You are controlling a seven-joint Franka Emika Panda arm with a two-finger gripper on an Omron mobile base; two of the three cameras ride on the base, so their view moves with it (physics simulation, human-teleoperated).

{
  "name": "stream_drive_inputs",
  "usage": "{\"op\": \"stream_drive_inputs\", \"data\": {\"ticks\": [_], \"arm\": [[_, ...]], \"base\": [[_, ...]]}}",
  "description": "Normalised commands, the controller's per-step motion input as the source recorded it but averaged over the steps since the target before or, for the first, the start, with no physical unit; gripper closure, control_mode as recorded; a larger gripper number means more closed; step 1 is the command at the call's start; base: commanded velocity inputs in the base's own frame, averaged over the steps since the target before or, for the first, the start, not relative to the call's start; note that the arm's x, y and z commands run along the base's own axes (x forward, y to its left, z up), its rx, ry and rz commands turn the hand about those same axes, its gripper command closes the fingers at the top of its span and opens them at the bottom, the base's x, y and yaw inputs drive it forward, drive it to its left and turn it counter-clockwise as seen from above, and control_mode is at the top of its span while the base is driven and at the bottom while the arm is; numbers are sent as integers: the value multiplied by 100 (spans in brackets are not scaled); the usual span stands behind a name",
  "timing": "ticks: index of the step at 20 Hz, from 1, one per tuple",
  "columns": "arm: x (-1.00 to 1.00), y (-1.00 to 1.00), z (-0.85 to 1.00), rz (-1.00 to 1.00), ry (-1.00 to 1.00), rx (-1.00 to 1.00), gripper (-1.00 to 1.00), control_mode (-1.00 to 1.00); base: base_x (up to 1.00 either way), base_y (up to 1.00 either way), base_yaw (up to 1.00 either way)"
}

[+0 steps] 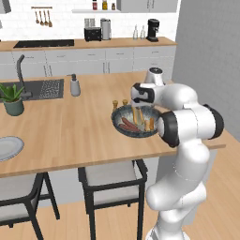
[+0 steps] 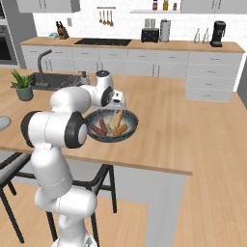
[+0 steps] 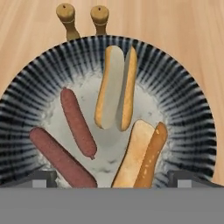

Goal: Place one bun and one sausage from the bowl on each plate.

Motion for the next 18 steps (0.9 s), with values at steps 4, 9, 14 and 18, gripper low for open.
{"op": "stream_drive_inputs", "data": {"ticks": [4,9,14,18], "arm": [[42,0,-40,0,0,0,-100,-100],[34,3,-40,0,0,0,-100,-100],[33,9,-14,0,0,0,-100,-100],[31,0,-19,0,0,0,-100,-100]], "base": [[0,0,0],[0,0,0],[0,0,0],[0,0,0]]}}
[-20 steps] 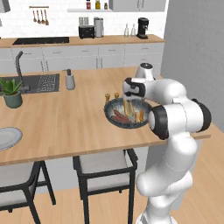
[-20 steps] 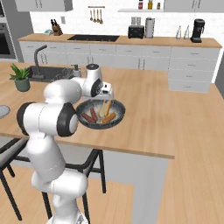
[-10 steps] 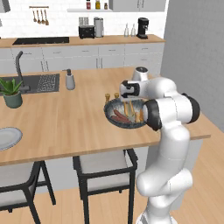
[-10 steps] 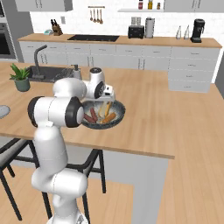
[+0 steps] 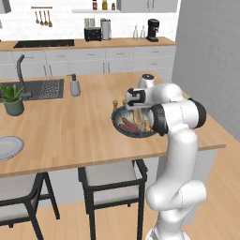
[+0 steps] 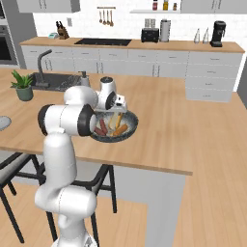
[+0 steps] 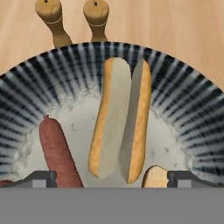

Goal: Place one bun and one sausage from the bowl on each plate.

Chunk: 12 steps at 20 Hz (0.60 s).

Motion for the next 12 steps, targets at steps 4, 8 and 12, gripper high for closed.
{"op": "stream_drive_inputs", "data": {"ticks": [4,8,12], "arm": [[27,0,-29,0,0,0,-100,-100],[23,0,-17,0,0,0,-100,-100],[18,0,-20,0,0,0,-100,-100]], "base": [[0,0,0],[0,0,0],[0,0,0]]}}
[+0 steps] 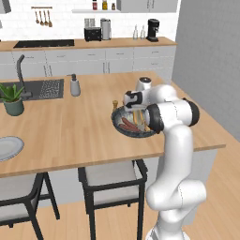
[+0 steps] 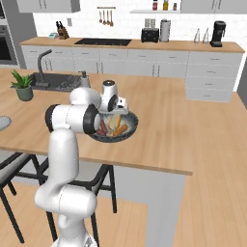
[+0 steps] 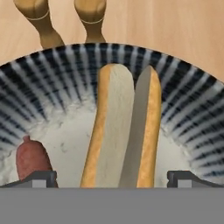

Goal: Place one bun and one sausage from the bowl on each plate.

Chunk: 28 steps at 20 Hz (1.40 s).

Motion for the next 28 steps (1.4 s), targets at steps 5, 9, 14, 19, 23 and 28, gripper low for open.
{"op": "stream_drive_inputs", "data": {"ticks": [5,9,14,19,23,28], "arm": [[4,-4,-24,-6,1,3,-100,-100],[0,-2,-26,-11,0,8,-100,-100],[0,0,-15,-8,0,1,-100,-100],[4,0,-18,0,0,0,-100,-100],[3,0,-20,0,0,0,-100,-100],[0,0,-4,0,0,0,-100,-100]], "base": [[0,0,0],[0,0,0],[0,0,0],[0,0,0],[0,0,0],[0,0,0]]}}
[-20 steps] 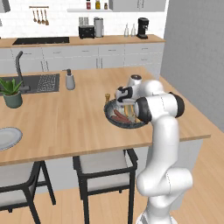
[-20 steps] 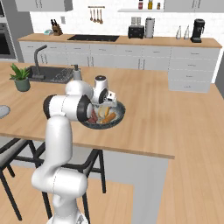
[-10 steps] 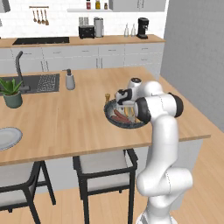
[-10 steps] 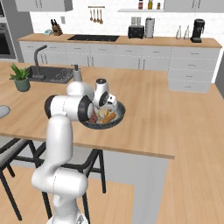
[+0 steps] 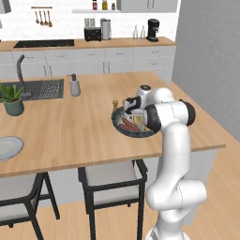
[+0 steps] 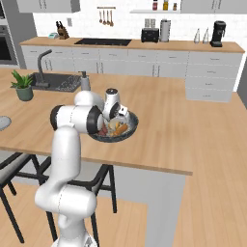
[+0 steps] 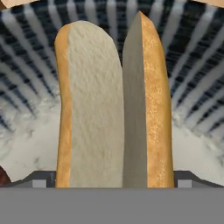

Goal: Place one bun and one sausage from the bowl on each plate.

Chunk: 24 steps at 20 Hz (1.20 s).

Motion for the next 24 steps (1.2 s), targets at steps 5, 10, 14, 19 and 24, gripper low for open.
{"op": "stream_drive_inputs", "data": {"ticks": [5,10,14,19,24], "arm": [[0,0,0,0,0,0,100,-100],[0,0,0,0,0,0,100,-100],[-2,0,0,0,0,0,100,-100],[-39,0,34,0,-2,0,100,-100],[-94,-3,66,0,1,0,100,-100]], "base": [[0,0,0],[0,0,0],[0,0,0],[0,0,0],[0,0,0]]}}
